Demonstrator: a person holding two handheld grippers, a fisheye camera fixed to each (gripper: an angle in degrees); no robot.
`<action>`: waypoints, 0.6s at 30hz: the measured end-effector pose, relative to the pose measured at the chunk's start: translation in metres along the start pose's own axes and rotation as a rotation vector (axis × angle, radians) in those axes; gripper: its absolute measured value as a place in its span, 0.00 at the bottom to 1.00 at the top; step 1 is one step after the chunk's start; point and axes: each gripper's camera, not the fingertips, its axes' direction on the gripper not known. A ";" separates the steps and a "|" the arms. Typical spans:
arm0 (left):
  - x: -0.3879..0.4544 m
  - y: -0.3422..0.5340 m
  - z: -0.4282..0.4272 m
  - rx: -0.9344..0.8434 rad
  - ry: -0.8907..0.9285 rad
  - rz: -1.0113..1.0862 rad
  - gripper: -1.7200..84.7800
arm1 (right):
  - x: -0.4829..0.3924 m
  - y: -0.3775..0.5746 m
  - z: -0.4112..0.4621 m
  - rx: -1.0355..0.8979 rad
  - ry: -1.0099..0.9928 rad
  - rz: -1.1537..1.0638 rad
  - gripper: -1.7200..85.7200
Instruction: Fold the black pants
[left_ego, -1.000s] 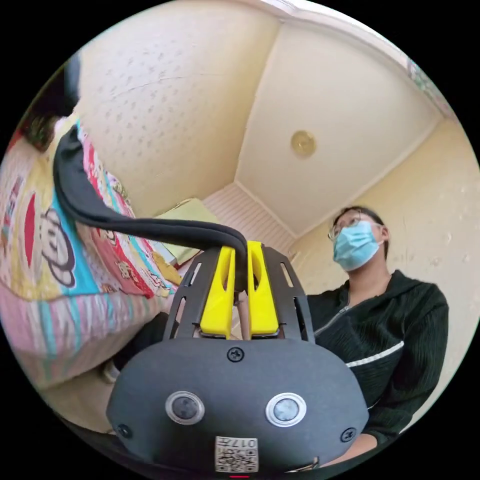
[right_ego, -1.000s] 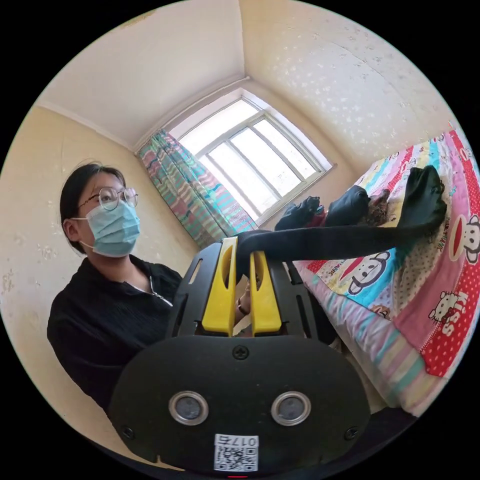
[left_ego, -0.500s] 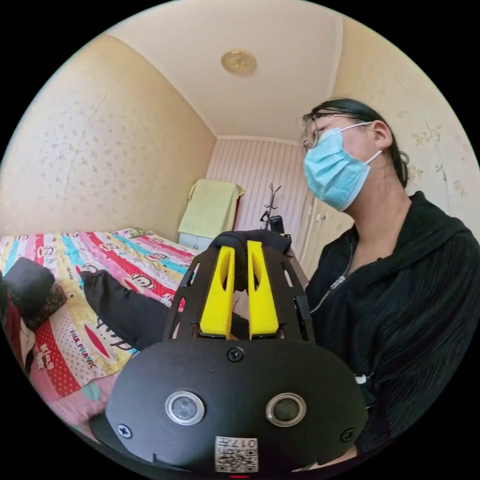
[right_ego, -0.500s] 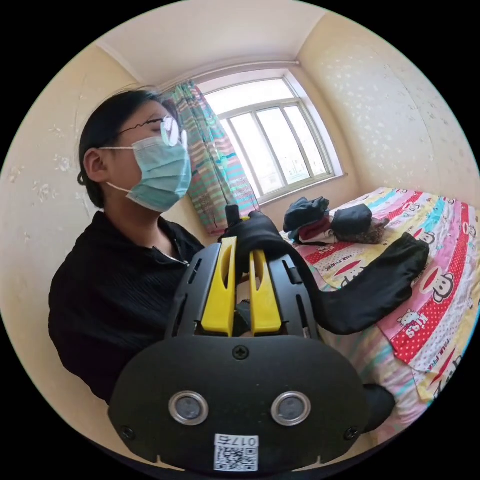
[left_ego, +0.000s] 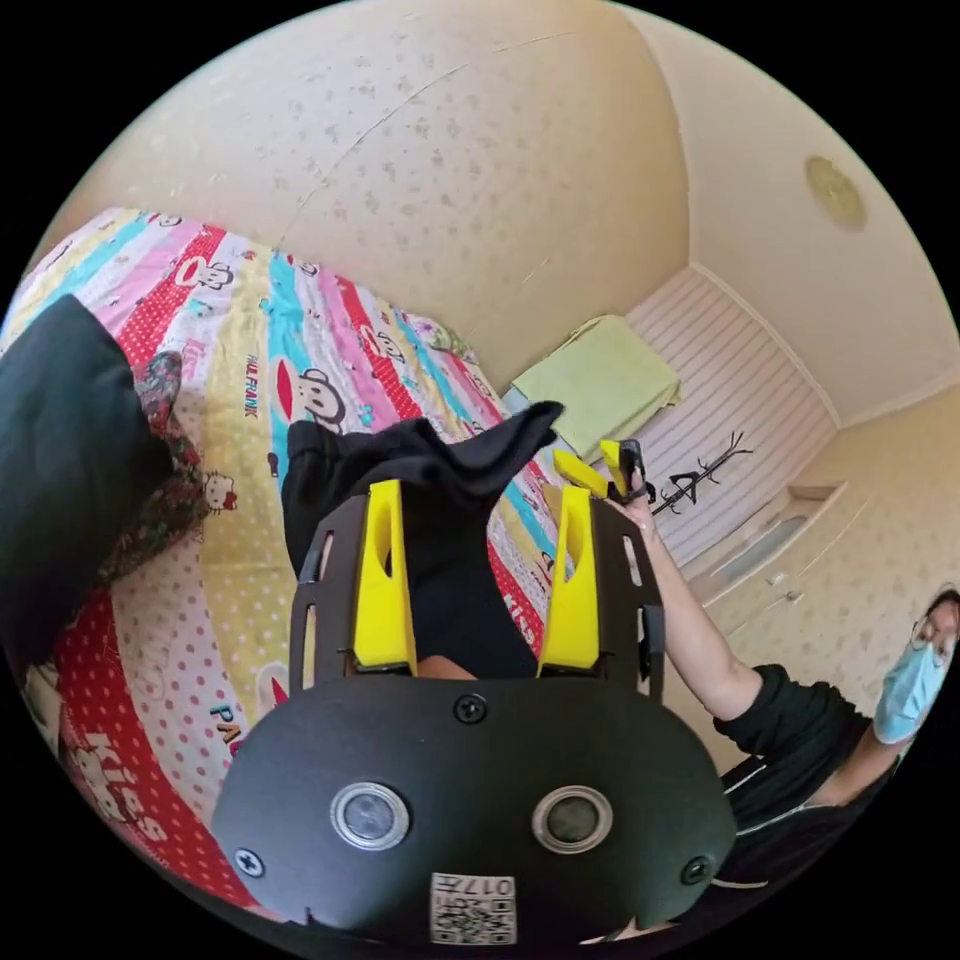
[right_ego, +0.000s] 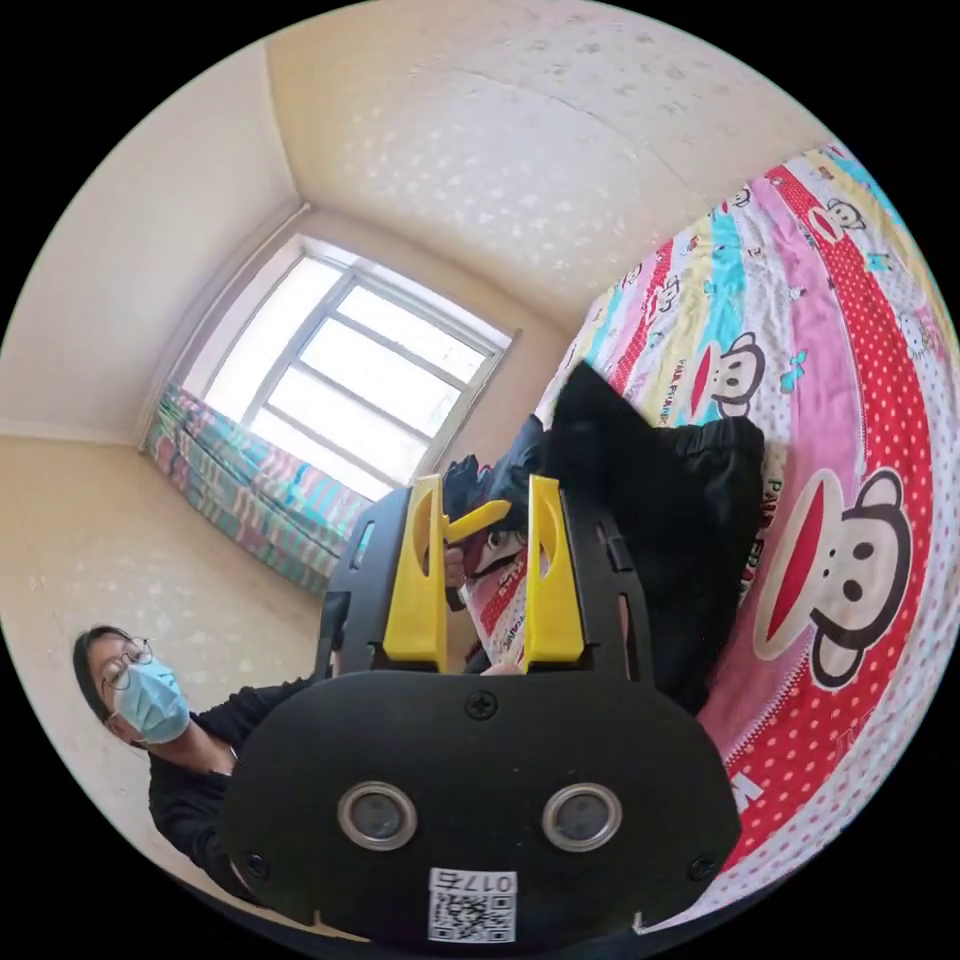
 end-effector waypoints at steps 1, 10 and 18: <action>0.001 0.015 0.005 0.000 -0.041 0.054 0.26 | 0.006 0.020 0.002 0.002 -0.016 -0.021 0.16; -0.007 0.189 0.047 -0.161 -0.110 0.003 0.24 | 0.031 0.242 0.002 0.028 0.150 0.044 0.17; 0.011 0.252 0.089 -0.233 -0.181 -0.009 0.24 | -0.024 0.315 0.057 -0.096 0.450 -0.123 0.19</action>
